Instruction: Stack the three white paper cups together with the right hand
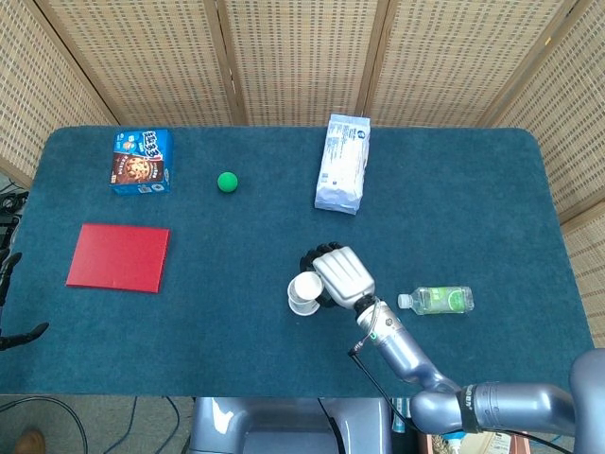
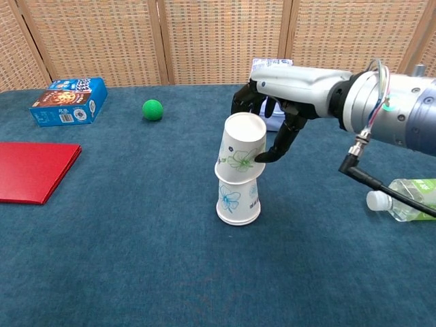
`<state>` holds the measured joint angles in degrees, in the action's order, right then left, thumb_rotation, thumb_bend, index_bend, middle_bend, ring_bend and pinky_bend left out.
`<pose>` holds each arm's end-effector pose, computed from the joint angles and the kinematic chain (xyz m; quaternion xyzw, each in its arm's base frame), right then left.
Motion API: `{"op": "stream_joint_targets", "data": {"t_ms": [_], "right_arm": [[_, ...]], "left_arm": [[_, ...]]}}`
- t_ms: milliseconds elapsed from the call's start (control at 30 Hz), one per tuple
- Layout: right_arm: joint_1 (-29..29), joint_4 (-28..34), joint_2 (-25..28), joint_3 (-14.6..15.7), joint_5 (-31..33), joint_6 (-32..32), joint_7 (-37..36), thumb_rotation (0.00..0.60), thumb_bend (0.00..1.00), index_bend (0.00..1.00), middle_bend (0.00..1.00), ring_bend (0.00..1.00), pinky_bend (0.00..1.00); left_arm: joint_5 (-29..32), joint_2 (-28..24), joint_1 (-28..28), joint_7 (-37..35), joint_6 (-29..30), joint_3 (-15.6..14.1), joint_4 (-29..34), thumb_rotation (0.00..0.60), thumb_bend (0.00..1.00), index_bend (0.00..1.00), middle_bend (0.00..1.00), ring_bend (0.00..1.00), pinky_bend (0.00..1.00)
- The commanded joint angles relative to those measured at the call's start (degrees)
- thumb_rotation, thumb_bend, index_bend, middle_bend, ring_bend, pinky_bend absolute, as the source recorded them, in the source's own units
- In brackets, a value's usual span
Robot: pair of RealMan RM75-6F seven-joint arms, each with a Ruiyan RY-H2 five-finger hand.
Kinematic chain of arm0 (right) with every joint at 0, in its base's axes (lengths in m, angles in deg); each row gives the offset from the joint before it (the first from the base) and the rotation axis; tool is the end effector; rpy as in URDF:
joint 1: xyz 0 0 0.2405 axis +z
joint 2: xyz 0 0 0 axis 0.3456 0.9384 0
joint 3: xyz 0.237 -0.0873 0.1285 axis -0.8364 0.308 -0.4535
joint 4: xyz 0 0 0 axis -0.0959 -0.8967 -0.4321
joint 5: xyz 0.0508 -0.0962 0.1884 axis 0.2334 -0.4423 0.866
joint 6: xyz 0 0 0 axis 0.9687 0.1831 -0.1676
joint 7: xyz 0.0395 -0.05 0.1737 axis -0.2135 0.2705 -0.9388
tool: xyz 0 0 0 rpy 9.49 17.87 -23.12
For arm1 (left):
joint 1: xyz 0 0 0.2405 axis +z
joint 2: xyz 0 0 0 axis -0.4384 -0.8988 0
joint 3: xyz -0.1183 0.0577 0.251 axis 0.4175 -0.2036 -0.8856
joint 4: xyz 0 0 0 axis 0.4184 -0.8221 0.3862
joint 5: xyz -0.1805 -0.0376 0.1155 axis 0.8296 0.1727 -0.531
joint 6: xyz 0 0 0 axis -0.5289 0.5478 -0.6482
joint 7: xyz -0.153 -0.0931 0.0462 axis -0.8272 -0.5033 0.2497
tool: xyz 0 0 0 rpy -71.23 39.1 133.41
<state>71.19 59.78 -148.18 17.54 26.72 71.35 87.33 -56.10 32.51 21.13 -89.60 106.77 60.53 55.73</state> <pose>-0.0609 -0.3763 -0.0233 0.7574 -0.3658 0.4021 0.3618 -0.3577 0.2286 0.1883 -0.5628 -0.4192 -0.3574 0.6162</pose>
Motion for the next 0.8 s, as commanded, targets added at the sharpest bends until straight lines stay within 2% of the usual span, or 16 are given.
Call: {"op": "stream_joint_targets", "data": {"t_ms": [33, 300, 367, 433, 500, 533, 600, 800], "right_arm": [[-0.1, 0.0, 0.1, -0.1, -0.1, 0.0, -0.2, 0.600, 0.40, 0.47, 0.45, 0.32, 0.34], [0.4, -1.0, -1.0, 0.0, 0.6, -0.8, -0.3, 0.600, 0.40, 0.46, 0.45, 0.32, 0.34], [0.6, -1.1, -1.0, 0.3, 0.6, -1.6, -0.4, 0.600, 0.39, 0.37, 0.36, 0.30, 0.34], [1.0, -0.2, 0.0, 0.6, 1.6, -3.6, -0.7, 0.600, 0.28, 0.12, 0.12, 0.19, 0.29], [1.3, 0.2, 0.6, 0.6, 2.2, -4.2, -0.6, 0.600, 0.19, 0.01, 0.00, 0.07, 0.23], [1.4, 0.3, 0.8, 0.5, 2.1, -4.1, -0.5, 0.600, 0.18, 0.00, 0.00, 0.02, 0.20], [1.4, 0.4, 1.0, 0.5, 2.1, -4.0, -0.5, 0.600, 0.17, 0.00, 0.00, 0.00, 0.16], [1.1, 3.1, 3.3, 0.6, 1.3, -3.2, -0.2, 0.600, 0.16, 0.00, 0.00, 0.00, 0.11]], "left_arm": [[-0.1, 0.1, 0.0, 0.2, 0.1, 0.0, 0.0, 0.600, 0.07, 0.00, 0.00, 0.00, 0.00], [-0.2, 0.1, 0.1, 0.1, 0.3, -0.1, 0.0, 0.600, 0.07, 0.00, 0.00, 0.00, 0.00], [-0.1, 0.1, 0.1, 0.0, 0.3, 0.0, 0.0, 0.600, 0.07, 0.00, 0.00, 0.00, 0.00], [0.0, 0.0, 0.1, -0.1, 0.3, 0.0, 0.0, 0.600, 0.07, 0.00, 0.00, 0.00, 0.00], [0.1, -0.1, 0.1, -0.3, 0.2, 0.0, -0.1, 0.600, 0.07, 0.00, 0.00, 0.00, 0.00], [0.1, -0.1, 0.1, -0.4, 0.1, 0.1, -0.2, 0.600, 0.07, 0.00, 0.00, 0.00, 0.00], [0.1, -0.1, 0.1, -0.6, 0.0, 0.1, -0.4, 0.600, 0.07, 0.00, 0.00, 0.00, 0.00], [-0.1, -0.1, 0.1, -0.8, 0.1, 0.0, -0.4, 0.600, 0.07, 0.00, 0.00, 0.00, 0.00]]}}
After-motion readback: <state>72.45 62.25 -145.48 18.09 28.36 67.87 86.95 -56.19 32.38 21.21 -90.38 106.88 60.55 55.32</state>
